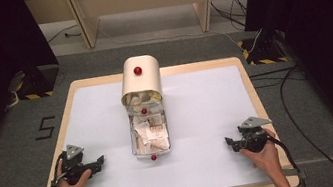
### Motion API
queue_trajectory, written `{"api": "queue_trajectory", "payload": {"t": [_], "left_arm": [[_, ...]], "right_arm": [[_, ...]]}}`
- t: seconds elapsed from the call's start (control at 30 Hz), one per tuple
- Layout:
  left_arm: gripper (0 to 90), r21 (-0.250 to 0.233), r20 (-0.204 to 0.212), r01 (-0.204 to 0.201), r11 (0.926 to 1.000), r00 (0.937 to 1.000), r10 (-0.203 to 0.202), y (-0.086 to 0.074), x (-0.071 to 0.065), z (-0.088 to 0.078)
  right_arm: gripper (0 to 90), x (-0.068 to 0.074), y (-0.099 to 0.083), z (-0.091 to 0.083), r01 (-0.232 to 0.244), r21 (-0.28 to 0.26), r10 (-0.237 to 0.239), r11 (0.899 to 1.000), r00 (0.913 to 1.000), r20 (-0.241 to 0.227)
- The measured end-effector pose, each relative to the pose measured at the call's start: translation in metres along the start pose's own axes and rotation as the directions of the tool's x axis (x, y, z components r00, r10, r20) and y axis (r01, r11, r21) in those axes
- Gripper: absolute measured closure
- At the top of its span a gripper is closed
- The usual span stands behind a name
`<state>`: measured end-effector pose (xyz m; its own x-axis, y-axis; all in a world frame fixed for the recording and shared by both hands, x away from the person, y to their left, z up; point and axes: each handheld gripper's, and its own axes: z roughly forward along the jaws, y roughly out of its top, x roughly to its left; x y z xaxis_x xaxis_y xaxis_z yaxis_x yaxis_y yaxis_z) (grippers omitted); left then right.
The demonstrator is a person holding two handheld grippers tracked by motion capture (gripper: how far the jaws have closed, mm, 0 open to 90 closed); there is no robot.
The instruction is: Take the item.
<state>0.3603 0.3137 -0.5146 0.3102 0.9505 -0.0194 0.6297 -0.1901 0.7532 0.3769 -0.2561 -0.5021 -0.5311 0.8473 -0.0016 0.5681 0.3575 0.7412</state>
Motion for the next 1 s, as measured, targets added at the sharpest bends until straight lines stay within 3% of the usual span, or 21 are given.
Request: {"api": "queue_trajectory", "payload": {"t": [0.57, 0.8, 1.0], "left_arm": [[11.4, 0.000, 0.000, 0.000, 1.0000, 1.0000, 0.000, 0.000, 0.000, 0.000], [11.4, 0.000, 0.000, 0.000, 1.0000, 1.0000, 0.000, 0.000, 0.000, 0.000], [11.4, 0.000, -0.001, 0.000, 1.0000, 1.0000, 0.000, 0.000, 0.000, 0.000]], "right_arm": [[28.1, 0.000, 0.002, 0.000, -0.012, 0.000, 0.012, 1.000, 0.9999, -0.005], [26.2, 0.012, 0.014, -0.008, 0.001, -0.062, -0.003, 0.998, 0.9993, -0.037], [28.5, 0.026, 0.025, -0.013, 0.046, -0.095, -0.051, 0.994, 0.9976, -0.047]]}}
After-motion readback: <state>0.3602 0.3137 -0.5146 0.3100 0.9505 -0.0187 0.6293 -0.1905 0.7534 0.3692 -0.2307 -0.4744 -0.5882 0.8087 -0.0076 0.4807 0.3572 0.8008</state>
